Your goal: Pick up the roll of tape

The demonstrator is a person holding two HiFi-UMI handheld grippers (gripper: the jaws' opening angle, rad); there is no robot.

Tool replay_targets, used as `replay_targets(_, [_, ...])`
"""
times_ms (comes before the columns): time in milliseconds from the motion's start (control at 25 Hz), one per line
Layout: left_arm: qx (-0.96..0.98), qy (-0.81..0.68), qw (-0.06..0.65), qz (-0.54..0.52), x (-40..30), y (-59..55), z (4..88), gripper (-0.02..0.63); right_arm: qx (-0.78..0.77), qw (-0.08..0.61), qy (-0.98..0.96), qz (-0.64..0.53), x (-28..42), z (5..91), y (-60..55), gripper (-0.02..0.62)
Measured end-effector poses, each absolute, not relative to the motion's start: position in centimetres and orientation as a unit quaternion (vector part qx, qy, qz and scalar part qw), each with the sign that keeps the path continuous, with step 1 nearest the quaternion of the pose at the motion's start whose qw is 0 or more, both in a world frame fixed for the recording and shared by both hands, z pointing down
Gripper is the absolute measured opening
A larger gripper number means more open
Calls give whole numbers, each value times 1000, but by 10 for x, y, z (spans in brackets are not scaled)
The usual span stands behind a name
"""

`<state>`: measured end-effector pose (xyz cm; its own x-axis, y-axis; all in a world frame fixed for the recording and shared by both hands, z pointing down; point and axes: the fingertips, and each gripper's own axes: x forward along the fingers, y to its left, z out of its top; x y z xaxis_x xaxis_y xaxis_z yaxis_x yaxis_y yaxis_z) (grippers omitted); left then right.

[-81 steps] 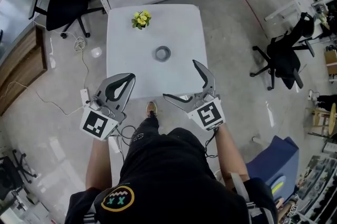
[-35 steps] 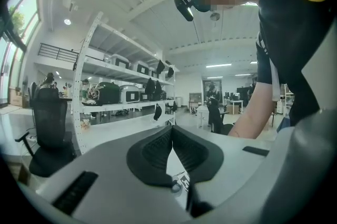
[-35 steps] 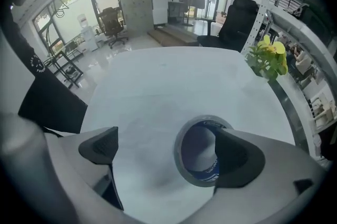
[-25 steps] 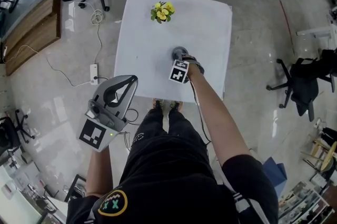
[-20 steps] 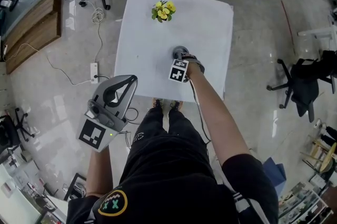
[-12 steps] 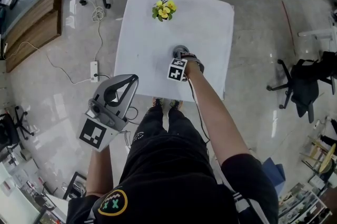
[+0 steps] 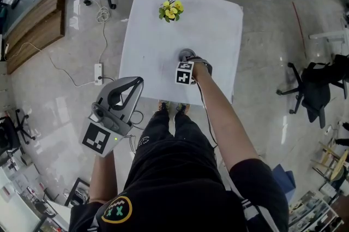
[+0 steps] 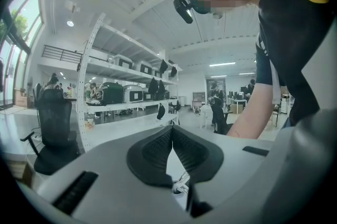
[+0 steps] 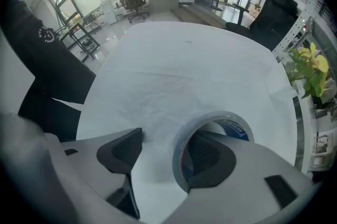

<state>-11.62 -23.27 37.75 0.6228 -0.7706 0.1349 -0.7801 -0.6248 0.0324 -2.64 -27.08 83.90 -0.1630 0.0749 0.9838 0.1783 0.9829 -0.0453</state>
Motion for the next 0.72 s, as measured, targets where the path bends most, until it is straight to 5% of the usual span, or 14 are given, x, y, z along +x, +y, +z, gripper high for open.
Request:
replay_targets(160, [899,-431,43,56,-116,-230,377,18,-84,638,-763,-62,-29,837,-270,189])
replay_targets(200, [899,-432,42,56,-117,-230,377,18,-79,637,-764,-67,-30,837,-270,109])
replay_targets(720, [903,-425,34,49,-114,-223,367,18,5,591,-806,-38,-30,810,-281,77])
